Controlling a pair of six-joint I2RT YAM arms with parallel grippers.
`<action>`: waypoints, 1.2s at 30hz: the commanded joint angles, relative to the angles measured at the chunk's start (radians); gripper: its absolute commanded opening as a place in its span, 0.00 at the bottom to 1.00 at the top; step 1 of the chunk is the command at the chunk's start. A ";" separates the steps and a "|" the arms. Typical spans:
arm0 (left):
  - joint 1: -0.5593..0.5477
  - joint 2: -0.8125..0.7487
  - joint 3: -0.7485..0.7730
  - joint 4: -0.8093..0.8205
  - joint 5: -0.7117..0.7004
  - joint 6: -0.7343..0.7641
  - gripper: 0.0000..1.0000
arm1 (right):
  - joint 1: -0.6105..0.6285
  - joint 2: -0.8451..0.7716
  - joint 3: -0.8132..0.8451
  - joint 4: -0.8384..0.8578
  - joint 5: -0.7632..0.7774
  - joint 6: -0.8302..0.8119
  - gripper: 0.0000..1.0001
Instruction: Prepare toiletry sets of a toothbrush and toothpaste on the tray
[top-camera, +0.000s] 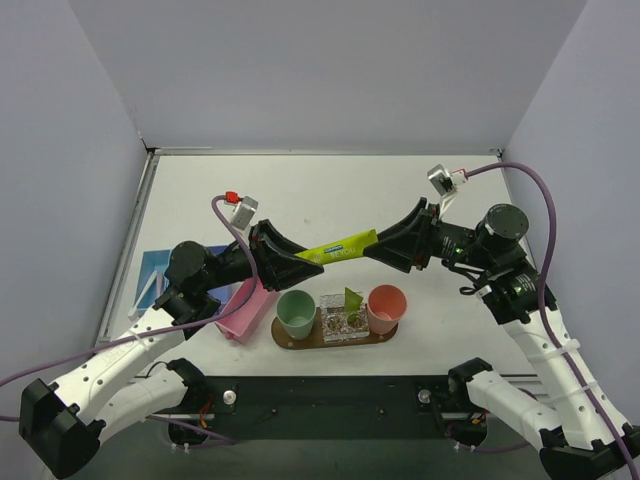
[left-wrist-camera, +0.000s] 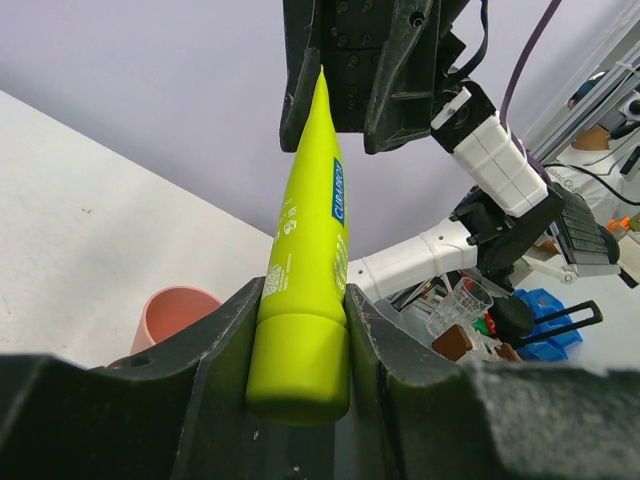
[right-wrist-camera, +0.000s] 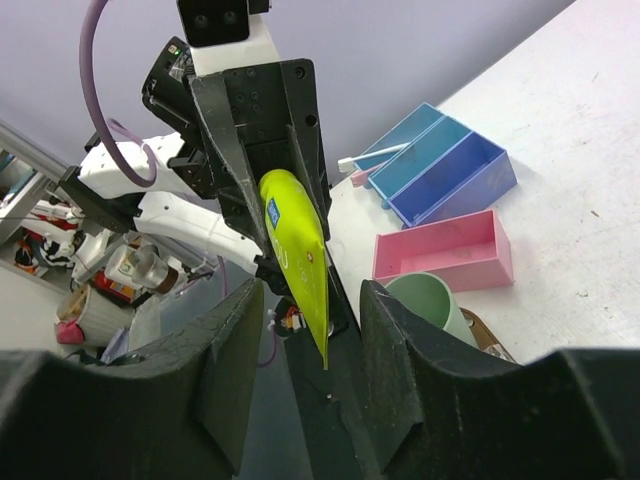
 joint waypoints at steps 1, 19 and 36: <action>0.004 -0.002 0.003 0.103 0.027 -0.026 0.00 | -0.004 -0.002 -0.014 0.146 -0.039 0.047 0.37; 0.008 0.012 0.039 0.034 0.038 0.043 0.41 | -0.004 -0.011 -0.022 0.174 -0.033 0.066 0.00; 0.571 0.135 0.499 -0.617 -0.057 0.451 0.79 | 0.103 -0.005 0.345 -0.652 0.511 -0.348 0.00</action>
